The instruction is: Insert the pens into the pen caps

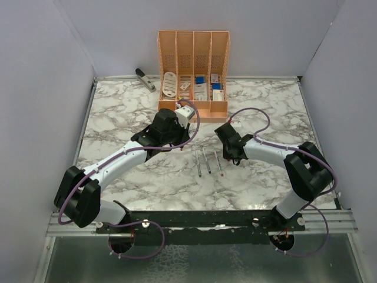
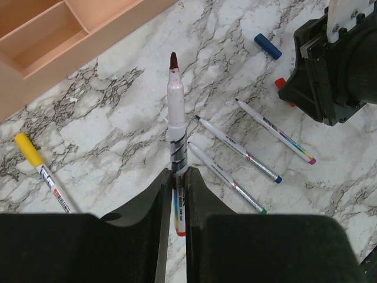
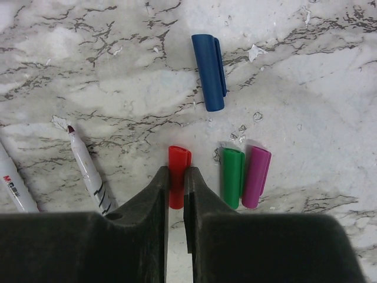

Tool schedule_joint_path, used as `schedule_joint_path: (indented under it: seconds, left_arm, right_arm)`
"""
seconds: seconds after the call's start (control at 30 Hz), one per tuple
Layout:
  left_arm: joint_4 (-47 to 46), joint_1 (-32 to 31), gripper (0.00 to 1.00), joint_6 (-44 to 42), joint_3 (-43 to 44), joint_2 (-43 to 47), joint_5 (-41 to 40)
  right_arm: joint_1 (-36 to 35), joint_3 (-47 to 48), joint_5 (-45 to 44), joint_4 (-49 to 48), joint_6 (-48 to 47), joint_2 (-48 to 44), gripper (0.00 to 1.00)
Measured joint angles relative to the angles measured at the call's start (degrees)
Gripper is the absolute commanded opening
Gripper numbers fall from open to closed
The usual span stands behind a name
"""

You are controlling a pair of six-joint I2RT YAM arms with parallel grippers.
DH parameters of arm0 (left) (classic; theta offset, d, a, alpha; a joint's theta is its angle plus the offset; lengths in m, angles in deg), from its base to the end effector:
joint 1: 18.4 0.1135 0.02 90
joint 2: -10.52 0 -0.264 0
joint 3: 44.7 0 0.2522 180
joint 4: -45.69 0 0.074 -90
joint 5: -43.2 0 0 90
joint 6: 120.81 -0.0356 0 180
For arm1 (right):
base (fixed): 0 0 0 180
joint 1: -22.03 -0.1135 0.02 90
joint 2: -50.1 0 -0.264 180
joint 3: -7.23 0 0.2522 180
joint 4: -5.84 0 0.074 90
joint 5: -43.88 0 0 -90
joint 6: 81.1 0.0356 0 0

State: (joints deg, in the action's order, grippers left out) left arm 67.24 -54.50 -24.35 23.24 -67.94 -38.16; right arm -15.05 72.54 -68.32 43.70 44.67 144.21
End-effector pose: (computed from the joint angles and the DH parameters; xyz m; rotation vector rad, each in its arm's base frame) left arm 0.2455 -0.1856 0.2681 0.6459 2.0848 -0.5916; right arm 0.2493 0.1715 0.1571 0.0753 2.5887 -0.0911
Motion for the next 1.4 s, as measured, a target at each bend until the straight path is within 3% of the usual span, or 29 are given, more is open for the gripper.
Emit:
schedule_joint_path:
  seconds: [0.07, 0.43, 0.63, 0.93, 1.13, 1.4]
  left_arm:
    - [0.0, 0.0, 0.0, 0.0, 0.0, 0.0, 0.0]
    - [-0.09, 0.0, 0.0, -0.72, 0.0, 0.0, 0.0]
    - [-1.84, 0.02, 0.0, -0.72, 0.0, 0.26, 0.42]
    - [-10.12, 0.09, 0.0, 4.09, -4.81, 3.93, 5.31]
    - [-16.02, 0.09, 0.0, 11.54, -5.92, 3.91, 8.09]
    - [-19.41, 0.11, 0.0, 15.67, -5.88, 3.13, 11.63]
  right_arm:
    - [0.0, 0.39, -0.02, 0.37, -0.09, 0.24, 0.01]
    - [0.0, 3.5, 0.04, 1.88, -1.99, 2.25, 0.01]
    - [0.0, 6.08, 1.03, -2.6, -6.75, 0.66, 0.01]
    - [1.42, 6.88, 3.04, -26.27, -12.52, -8.9, 0.01]
    - [4.15, -3.26, 8.68, -46.25, -10.86, -17.07, 0.01]
    - [4.2, -12.02, 15.69, -63.49, -6.99, -20.74, 0.01]
